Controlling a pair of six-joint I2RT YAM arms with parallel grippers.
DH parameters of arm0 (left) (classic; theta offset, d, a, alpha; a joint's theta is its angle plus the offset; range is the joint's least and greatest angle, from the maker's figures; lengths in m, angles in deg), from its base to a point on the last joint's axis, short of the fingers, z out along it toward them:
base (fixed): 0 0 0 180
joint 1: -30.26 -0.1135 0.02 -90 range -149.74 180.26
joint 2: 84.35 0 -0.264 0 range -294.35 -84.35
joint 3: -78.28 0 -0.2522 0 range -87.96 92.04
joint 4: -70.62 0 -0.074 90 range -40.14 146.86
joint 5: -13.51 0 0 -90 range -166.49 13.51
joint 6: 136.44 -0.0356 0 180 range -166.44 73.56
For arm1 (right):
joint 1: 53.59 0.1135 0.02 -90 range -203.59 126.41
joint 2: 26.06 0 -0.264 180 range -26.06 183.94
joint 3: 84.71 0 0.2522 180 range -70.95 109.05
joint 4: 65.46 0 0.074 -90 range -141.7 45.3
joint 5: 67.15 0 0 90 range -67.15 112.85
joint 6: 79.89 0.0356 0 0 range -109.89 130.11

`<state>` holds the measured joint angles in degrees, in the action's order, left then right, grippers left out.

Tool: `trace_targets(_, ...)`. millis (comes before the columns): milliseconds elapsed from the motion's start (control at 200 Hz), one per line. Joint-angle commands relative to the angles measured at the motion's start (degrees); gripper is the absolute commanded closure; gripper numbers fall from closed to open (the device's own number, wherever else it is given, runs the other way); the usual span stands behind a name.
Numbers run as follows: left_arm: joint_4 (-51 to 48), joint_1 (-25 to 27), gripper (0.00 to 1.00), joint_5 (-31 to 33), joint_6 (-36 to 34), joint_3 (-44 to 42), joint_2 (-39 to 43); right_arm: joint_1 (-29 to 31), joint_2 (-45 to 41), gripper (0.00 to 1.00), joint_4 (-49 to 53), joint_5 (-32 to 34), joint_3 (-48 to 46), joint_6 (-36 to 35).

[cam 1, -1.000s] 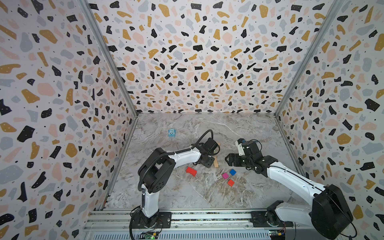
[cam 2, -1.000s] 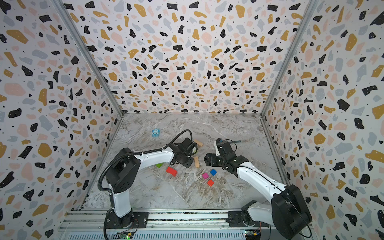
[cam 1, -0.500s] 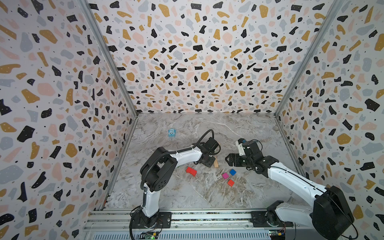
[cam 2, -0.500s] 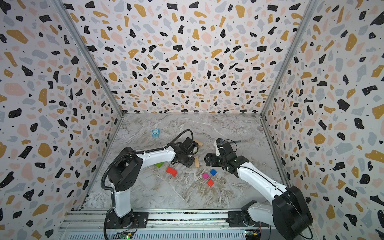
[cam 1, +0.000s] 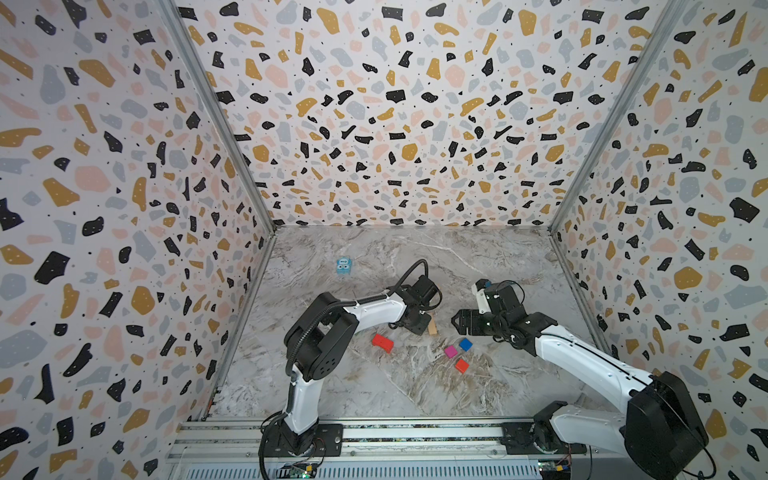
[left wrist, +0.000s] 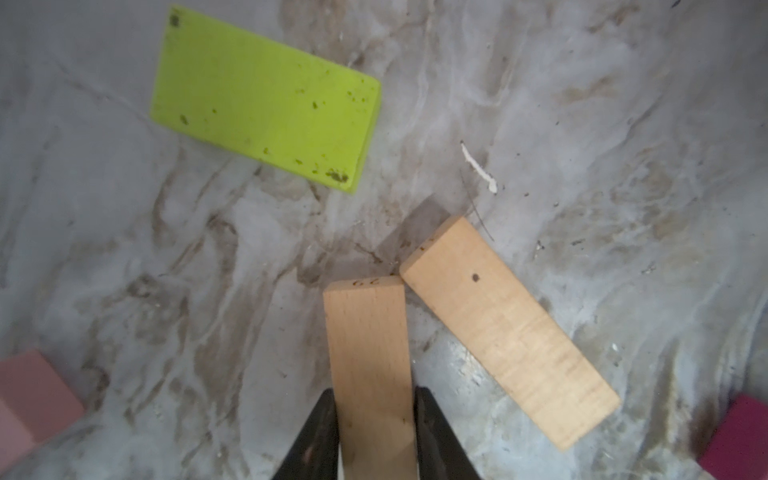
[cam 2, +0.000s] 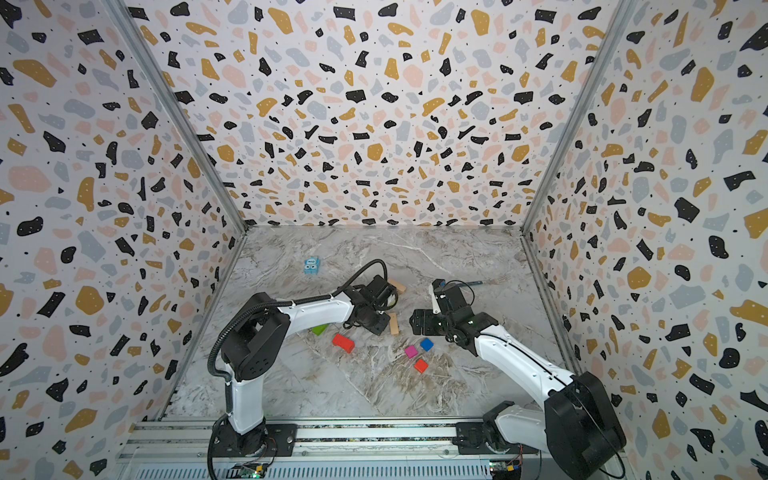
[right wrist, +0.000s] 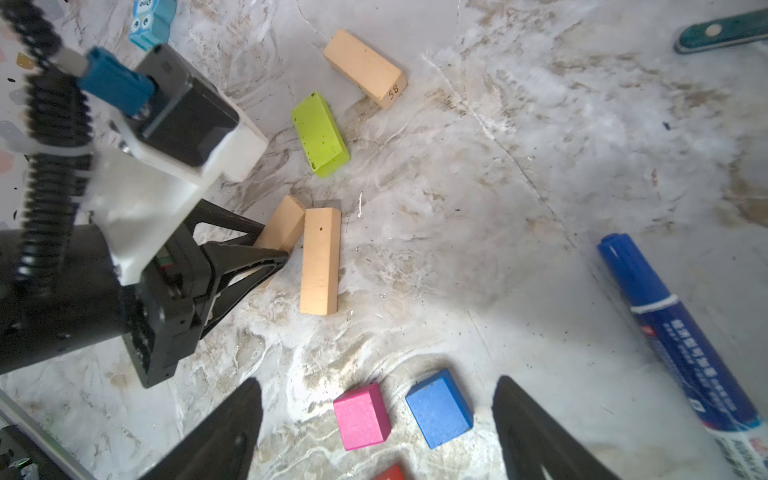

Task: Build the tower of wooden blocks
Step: 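Hold the wood block upright in the left gripper above the table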

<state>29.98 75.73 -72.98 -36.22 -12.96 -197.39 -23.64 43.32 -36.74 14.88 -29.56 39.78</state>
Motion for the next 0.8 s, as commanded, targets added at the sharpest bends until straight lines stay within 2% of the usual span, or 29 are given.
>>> trace_targets(0,-0.49,0.14,0.76,0.20,0.74,0.85,-0.26,-0.16,-1.72,0.12,0.96,0.67,-0.47,-0.48)
trace_targets(80,-0.75,0.14,0.84,0.26,1.50,0.76,0.14,-0.16,-1.54,0.12,0.95,0.68,-0.43,-0.39)
trace_targets(165,-0.77,0.13,0.85,0.31,2.79,0.34,1.09,-0.17,-1.29,0.12,0.78,0.88,-0.32,-0.40)
trace_targets(320,-0.90,0.14,0.85,1.42,7.60,-0.47,3.35,-0.20,-0.57,0.12,0.76,2.31,-0.11,-0.34)
trace_targets(561,0.84,0.23,0.85,0.60,20.24,-1.66,4.59,-0.07,0.38,0.13,0.88,2.80,0.32,-0.06)
trace_targets(796,3.25,0.23,0.85,1.38,27.95,-2.91,6.33,0.03,-0.03,0.13,0.92,2.78,-0.25,-0.13)
